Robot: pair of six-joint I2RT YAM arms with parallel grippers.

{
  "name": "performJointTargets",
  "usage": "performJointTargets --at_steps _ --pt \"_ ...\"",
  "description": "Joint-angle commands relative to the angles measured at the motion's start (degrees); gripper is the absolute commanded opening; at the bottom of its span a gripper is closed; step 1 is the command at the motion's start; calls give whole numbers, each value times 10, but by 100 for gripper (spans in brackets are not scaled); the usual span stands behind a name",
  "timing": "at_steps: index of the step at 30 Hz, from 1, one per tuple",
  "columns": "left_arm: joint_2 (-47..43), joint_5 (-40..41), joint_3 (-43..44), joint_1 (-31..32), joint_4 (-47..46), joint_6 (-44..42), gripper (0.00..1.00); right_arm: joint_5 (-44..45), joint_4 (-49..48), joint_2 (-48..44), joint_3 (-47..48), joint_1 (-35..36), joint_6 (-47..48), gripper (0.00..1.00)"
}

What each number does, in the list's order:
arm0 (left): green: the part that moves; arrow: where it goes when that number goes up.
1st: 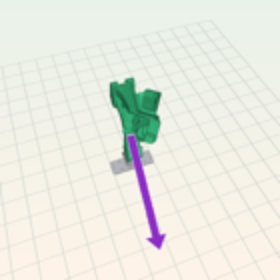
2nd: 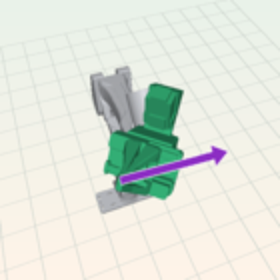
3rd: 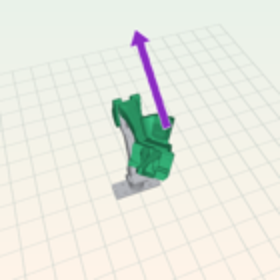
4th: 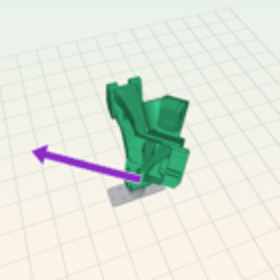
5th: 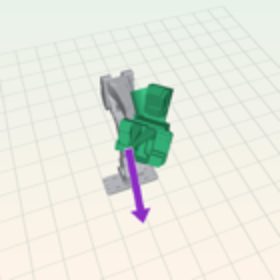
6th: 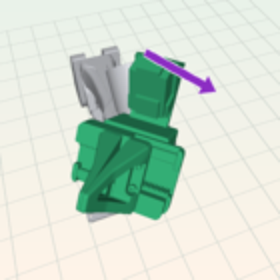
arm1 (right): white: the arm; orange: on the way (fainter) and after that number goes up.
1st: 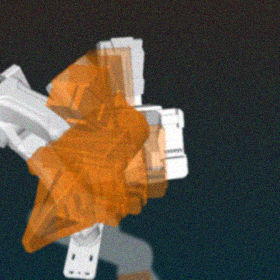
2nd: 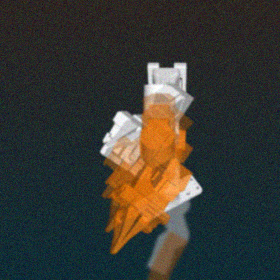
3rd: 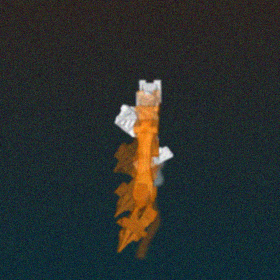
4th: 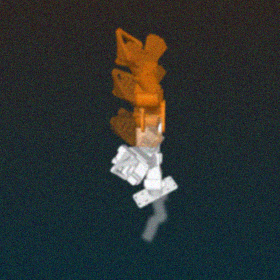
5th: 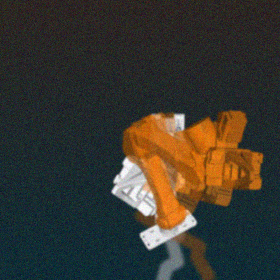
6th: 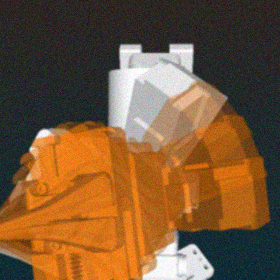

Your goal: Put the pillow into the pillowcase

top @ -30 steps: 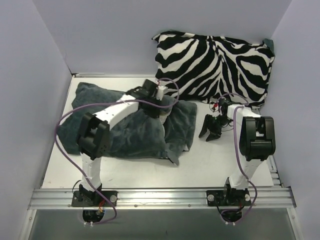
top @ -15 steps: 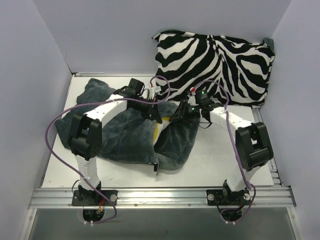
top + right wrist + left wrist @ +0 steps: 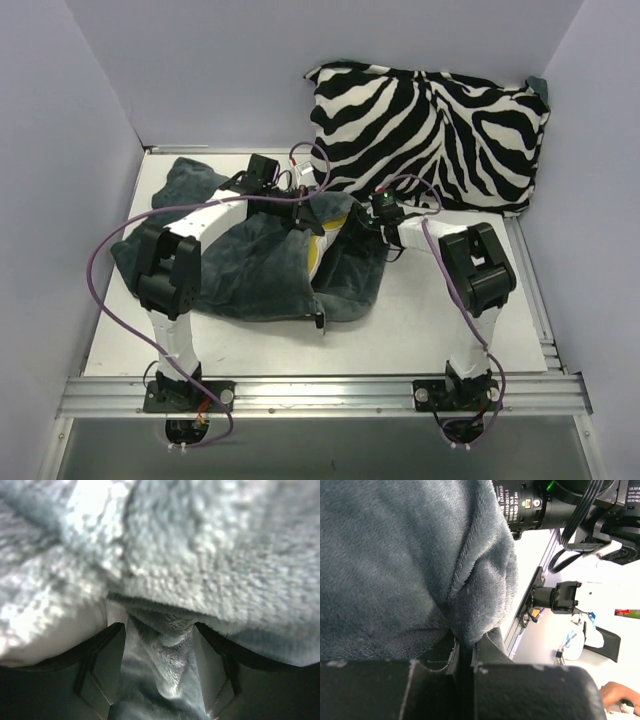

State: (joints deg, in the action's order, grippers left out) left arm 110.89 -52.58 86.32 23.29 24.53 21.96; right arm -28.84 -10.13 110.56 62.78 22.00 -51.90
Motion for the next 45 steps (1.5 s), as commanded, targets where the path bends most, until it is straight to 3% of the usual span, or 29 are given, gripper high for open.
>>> performJointTargets --at_steps 1,3,5,8,9,10,11,16,20,25,28,31,35,37,38,39,41,42,45 --pt "-17 -53 -7 1 -52 23 0 54 -13 25 53 20 -15 56" --pt "-21 -43 -11 1 -48 22 0 79 12 41 66 30 -7 56" --pt "-21 -34 -11 -2 -34 13 0 81 30 56 69 37 -7 46" --pt "-23 1 -5 -10 -2 -8 0 42 42 47 46 17 -4 19" --pt "-23 72 -6 -29 38 -39 0 -5 75 10 24 -18 44 5" --pt "-23 73 -8 -29 39 -39 0 -5 93 10 23 -19 44 1" --pt "-23 123 -12 -33 54 -50 0 -30 118 -5 19 -32 64 0" --pt "-5 204 -38 -53 61 -70 0 -74 265 -90 -9 -129 221 0" --pt "23 235 -27 -49 61 -71 0 -105 352 -87 -6 -181 306 0" --pt "60 281 -12 -35 85 -83 0 -139 394 -71 13 -216 380 0" --pt "71 260 -24 -11 90 -78 0 -182 400 -44 53 -211 377 0" --pt "73 192 -53 17 54 -33 0 -164 373 -25 93 -177 332 0" --pt "85 137 -61 36 -32 40 0 -106 340 -32 110 -151 279 8" --pt "98 122 -59 37 -61 64 0 -89 340 -39 104 -145 268 16" --pt "103 103 -56 37 -89 89 0 -58 344 -53 101 -143 265 23" --pt "113 96 -52 37 -100 99 0 -48 349 -62 96 -140 263 44" --pt "124 74 -45 39 -141 131 0 -38 358 -85 81 -134 254 59" --pt "128 73 -42 40 -149 138 0 -32 363 -91 75 -130 248 72" --pt "138 67 -30 46 -171 155 0 -32 366 -97 65 -103 225 76"
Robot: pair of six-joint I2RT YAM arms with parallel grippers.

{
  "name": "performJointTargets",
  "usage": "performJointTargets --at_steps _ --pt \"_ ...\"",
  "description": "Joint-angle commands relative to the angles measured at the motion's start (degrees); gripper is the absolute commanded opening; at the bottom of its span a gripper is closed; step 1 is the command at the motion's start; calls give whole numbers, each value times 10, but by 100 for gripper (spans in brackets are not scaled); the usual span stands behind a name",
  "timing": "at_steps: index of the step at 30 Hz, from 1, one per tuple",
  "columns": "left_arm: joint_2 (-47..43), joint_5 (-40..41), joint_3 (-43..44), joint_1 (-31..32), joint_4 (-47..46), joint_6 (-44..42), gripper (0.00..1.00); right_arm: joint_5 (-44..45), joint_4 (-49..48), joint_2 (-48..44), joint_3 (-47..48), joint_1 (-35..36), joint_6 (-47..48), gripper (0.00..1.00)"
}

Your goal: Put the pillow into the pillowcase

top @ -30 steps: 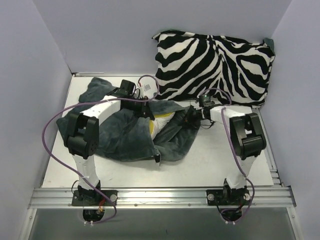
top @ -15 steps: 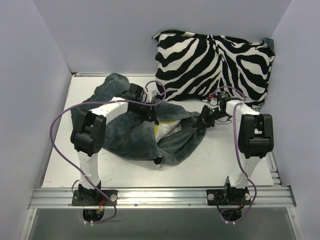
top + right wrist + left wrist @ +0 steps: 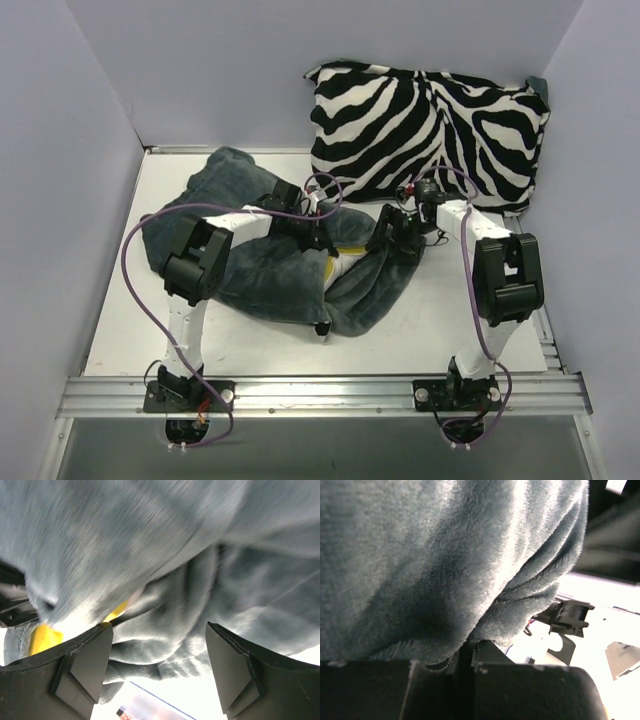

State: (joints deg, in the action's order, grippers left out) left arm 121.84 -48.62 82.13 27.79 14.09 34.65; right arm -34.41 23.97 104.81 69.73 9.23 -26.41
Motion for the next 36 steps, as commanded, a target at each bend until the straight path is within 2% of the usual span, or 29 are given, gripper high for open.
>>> performJointTargets --at_steps 1,7,11,12,15,16,19,20,21,22,25,28,31,32,36 --pt "30 27 13 2 -72 32 0 26 21 -31 -6 39 -32 76" --pt "19 30 -6 -6 -81 45 0 45 11 65 10 68 -22 59" --pt "10 28 -13 -20 -85 47 0 51 4 82 -3 58 -13 51" --pt "9 27 -15 -24 -85 48 0 52 -1 83 -5 56 0 35" --pt "0 52 -18 -35 -64 25 0 41 14 74 -2 27 26 0" --pt "-5 68 -25 -38 -43 3 0 32 20 51 -4 14 34 0" --pt "-13 172 -22 -41 28 -55 0 -75 39 -23 -11 -38 71 0" --pt "-9 229 -15 -38 48 -72 0 -174 42 -41 -13 -51 80 0" --pt "-6 261 -11 -34 66 -90 0 -209 48 -58 -14 -75 87 0" --pt "4 290 3 -23 97 -122 0 -230 57 -89 -6 -84 113 0" --pt "17 373 7 -13 128 -150 0 -275 114 -126 14 -131 163 0" --pt "30 383 15 -6 135 -169 0 -315 168 -131 33 -149 198 0" --pt "39 348 40 32 146 -197 0 -341 169 -125 43 -133 204 0" --pt "45 343 46 63 148 -200 0 -346 161 -121 56 -107 201 0" --pt "76 303 80 109 138 -177 0 -355 127 -102 84 -29 189 0"
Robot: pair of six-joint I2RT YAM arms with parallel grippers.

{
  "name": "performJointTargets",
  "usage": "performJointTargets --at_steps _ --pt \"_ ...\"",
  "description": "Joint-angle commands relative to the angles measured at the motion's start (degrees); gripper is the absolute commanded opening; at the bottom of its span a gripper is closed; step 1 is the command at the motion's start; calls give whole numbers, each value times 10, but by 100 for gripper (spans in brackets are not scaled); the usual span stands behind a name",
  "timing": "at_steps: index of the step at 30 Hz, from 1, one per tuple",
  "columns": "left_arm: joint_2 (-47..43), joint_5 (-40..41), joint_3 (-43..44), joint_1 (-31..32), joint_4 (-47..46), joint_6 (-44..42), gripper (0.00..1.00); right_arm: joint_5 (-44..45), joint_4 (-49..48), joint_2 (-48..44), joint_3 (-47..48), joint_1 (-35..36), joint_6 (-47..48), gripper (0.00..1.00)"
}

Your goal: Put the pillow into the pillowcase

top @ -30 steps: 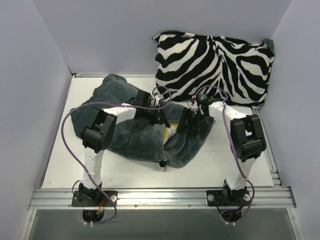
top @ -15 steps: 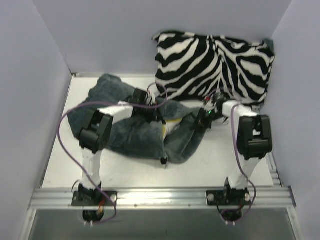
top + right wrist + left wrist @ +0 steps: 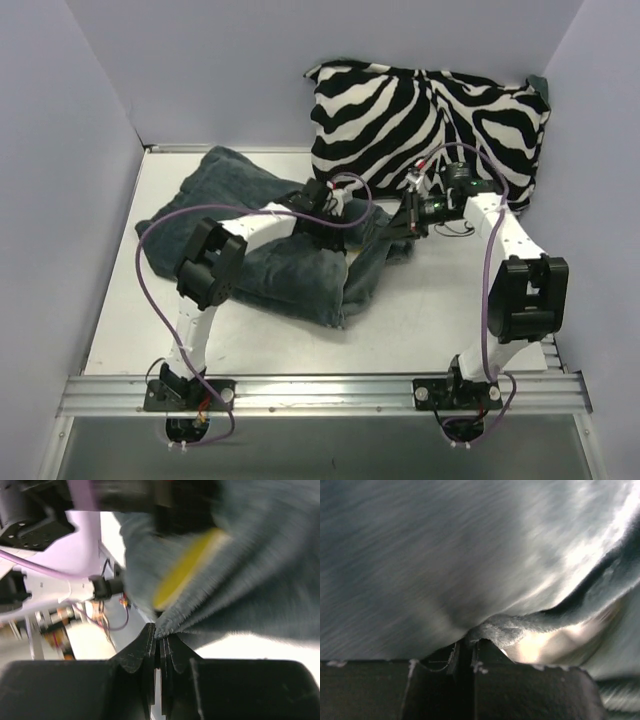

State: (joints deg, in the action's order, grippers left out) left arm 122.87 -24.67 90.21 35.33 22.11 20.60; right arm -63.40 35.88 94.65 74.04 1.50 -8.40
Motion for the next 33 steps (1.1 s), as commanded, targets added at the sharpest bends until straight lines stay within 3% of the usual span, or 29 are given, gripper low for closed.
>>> performJointTargets --at_steps 1,5,6,7,9,10,11,12,13,16,19,21,23,28,33 --pt "79 52 21 36 56 -15 2 -69 7 9 44 58 8 0" --pt "59 20 30 29 28 1 22 -84 18 27 24 45 12 0" --pt "46 -3 21 21 2 8 38 -84 26 30 19 25 19 0" --pt "13 -22 8 -1 -19 32 45 -84 33 37 6 15 36 0" --pt "-21 -70 -28 -20 -47 50 62 -59 98 48 8 -2 79 0" --pt "-50 -77 -29 -37 -46 49 65 -39 140 68 25 -10 165 0" --pt "-62 -82 -29 -44 -42 45 68 -15 198 76 29 -13 191 0" --pt "-73 -84 -29 -51 -29 43 87 39 210 83 29 -13 206 0" --pt "-90 -86 -25 -59 -19 35 97 62 213 88 16 -31 211 0" --pt "-112 -79 -6 -62 31 2 98 152 213 90 9 -48 222 1" --pt "-132 -35 0 -54 57 -40 97 195 212 92 30 -54 204 11" --pt "-131 -8 16 -33 70 -66 93 214 212 91 52 -54 183 32" --pt "-121 27 35 -18 79 -101 87 251 211 88 69 -51 168 47" --pt "-65 88 133 25 119 -144 91 274 187 69 138 -33 86 48" --pt "-27 109 181 42 129 -169 97 262 154 73 127 63 44 47"
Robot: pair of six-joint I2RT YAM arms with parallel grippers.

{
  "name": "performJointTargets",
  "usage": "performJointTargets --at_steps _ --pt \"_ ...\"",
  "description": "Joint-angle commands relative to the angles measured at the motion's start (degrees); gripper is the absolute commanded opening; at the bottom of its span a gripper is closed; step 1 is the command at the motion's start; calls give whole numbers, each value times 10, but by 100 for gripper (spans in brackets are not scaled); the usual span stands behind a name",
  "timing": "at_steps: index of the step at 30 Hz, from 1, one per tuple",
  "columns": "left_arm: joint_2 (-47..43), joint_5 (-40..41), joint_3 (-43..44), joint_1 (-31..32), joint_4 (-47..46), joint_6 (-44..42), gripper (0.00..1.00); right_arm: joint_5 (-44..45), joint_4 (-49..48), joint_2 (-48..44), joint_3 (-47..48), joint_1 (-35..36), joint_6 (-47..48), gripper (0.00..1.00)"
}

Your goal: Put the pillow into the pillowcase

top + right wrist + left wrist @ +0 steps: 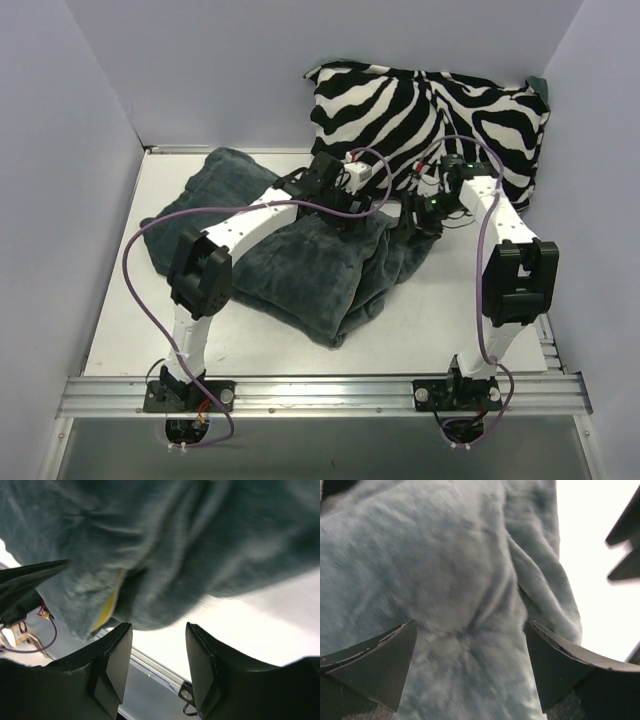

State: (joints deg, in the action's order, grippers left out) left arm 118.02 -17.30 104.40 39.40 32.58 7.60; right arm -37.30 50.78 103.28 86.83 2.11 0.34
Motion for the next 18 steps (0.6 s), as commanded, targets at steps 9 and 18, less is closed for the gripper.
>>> performJointTargets --at_steps 9,18 --pt "31 29 7 4 15 -9 97 14 -222 65 -111 53 -205 43" --pt "-23 14 -46 19 -43 -46 97 -34 -280 76 -128 37 -218 0"
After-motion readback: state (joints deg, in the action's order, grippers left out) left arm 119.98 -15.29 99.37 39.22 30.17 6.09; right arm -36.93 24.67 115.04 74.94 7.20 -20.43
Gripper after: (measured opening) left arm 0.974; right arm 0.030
